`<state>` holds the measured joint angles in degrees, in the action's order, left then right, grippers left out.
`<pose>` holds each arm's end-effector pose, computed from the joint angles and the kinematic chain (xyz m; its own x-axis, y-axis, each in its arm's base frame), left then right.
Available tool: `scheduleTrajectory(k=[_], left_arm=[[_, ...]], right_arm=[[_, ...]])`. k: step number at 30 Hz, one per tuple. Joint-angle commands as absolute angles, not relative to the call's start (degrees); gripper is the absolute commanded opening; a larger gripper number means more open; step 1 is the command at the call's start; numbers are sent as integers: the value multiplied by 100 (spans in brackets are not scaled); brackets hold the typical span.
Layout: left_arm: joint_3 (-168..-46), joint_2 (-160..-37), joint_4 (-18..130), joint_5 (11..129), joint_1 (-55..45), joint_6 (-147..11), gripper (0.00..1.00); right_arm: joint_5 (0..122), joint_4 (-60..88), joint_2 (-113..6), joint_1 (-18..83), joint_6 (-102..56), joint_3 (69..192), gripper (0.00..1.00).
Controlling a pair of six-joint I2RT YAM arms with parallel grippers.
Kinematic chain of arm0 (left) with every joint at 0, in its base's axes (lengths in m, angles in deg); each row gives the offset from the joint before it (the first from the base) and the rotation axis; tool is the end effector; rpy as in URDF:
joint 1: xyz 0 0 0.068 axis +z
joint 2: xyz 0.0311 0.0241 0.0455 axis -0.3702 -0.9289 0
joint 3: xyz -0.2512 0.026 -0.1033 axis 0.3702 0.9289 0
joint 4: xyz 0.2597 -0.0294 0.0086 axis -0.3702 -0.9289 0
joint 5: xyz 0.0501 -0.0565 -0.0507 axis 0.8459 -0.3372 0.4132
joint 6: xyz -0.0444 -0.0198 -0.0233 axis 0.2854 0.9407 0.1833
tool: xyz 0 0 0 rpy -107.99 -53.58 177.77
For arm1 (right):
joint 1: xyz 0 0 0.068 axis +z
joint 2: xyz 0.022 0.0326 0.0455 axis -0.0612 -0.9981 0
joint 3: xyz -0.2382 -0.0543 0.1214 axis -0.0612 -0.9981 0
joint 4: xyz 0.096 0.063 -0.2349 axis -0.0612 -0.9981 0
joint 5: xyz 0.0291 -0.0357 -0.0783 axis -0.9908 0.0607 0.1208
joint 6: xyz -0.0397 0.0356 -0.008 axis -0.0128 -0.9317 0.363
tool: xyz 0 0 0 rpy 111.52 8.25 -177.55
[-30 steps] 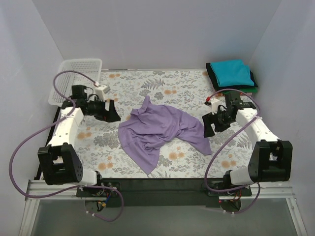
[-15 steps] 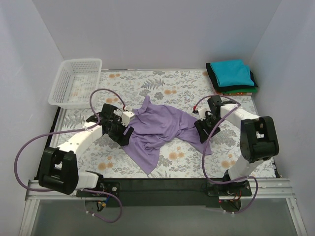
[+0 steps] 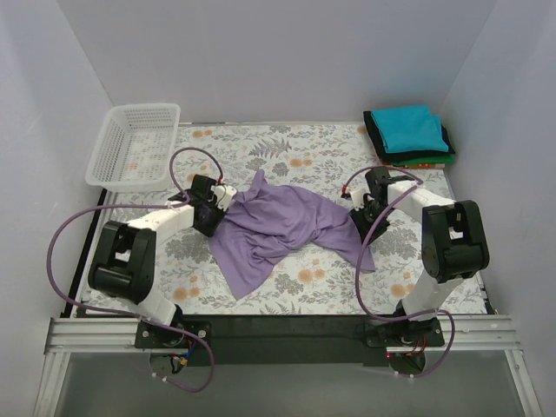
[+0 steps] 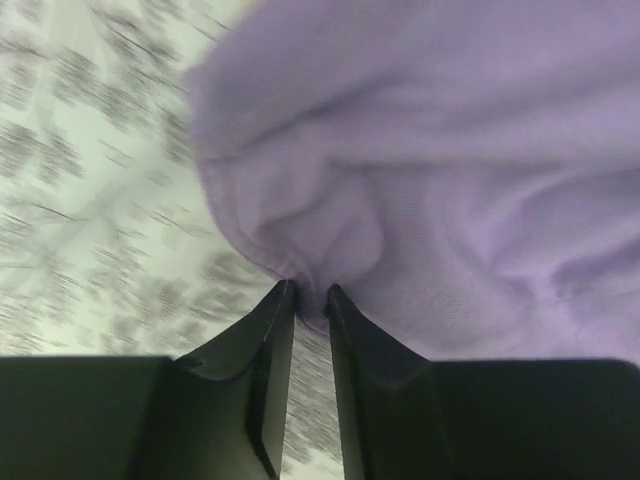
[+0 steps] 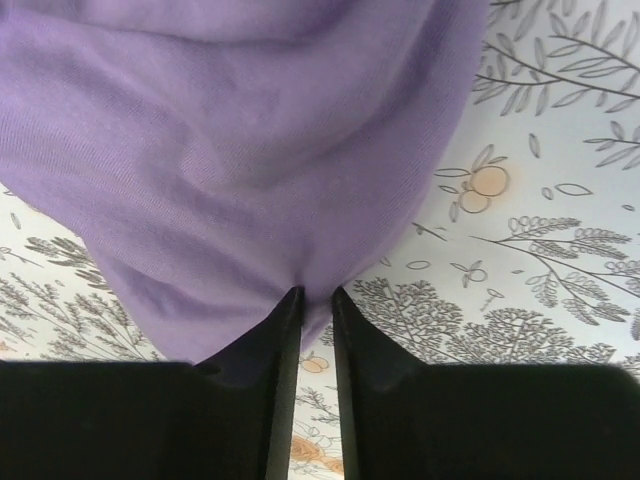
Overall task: Fold and stack the t-shirts
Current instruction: Move the tshirt to the center of the board, then flatten the tshirt out
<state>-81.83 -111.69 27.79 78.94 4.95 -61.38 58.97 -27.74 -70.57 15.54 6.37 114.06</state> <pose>0.2666 -0.0800 0.1580 -0.9303 -0.0494 -0.3635 -0.0092 0.9937 -0.1116 0.2936 0.0687 0.1601 -0.8029 -0.5599 -0.2047 -0.5853 0.8055 0.0927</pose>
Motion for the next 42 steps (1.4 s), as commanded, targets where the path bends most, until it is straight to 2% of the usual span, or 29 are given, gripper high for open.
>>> scheduleTrajectory(k=[1, 2, 3, 4, 10, 11, 12, 13, 14, 15, 18, 20, 25, 33, 42], left_arm=[[-8614, -11977, 3217, 8516, 1028, -6240, 18], [-9033, -12362, 3130, 8480, 1152, -6222, 11], [-9325, -12575, 3094, 8454, 1275, -6222, 8], [-9850, -12994, 3015, 8454, 1494, -6195, 0], [-11953, -13965, 2137, 7963, 1909, -6046, 0], [-12112, -13896, 1927, 7622, 1918, -6046, 3], [-12314, -13817, 1803, 7480, 1927, -6098, 16], [-12359, -13703, 1689, 7313, 1953, -6125, 25], [-12360, -13406, 1487, 7146, 1971, -6142, 32], [-12255, -13220, 1381, 6892, 1997, -6212, 44], [-11887, -12447, 906, 6417, 2059, -6492, 54], [-11325, -11832, 547, 6161, 2076, -6783, 59], [-10164, -10838, 483, 6072, 2085, -7240, 62], [-9162, -10582, 642, 6169, 2076, -7329, 63], [-8713, -10546, 800, 6362, 2059, -7320, 63]], right_arm=[[6310, -2446, -7299, 1388, 812, 11501, 24], [6310, -2455, -7316, 1353, 821, 11545, 19], [6310, -2464, -7342, 1318, 830, 11589, 9], [6319, -2464, -7395, 1283, 839, 11694, 2], [6441, -2508, -7553, 1230, 839, 12378, 1], [6451, -2516, -7562, 1221, 830, 12485, 1], [6442, -2542, -7545, 1186, 821, 12599, 1], [6346, -2673, -7510, 1186, 839, 12713, 2], [6311, -2727, -7449, 1194, 874, 12845, 11], [6267, -2771, -7230, 1186, 970, 12881, 31], [6109, -2894, -6650, 1186, 1251, 12820, 51], [5985, -3096, -6255, 1194, 1392, 12759, 53], [5765, -3649, -5963, 1221, 1753, 12372, 52], [5967, -3510, -6077, 1422, 1876, 11696, 47], [6205, -3114, -6332, 1747, 1762, 11124, 44]])
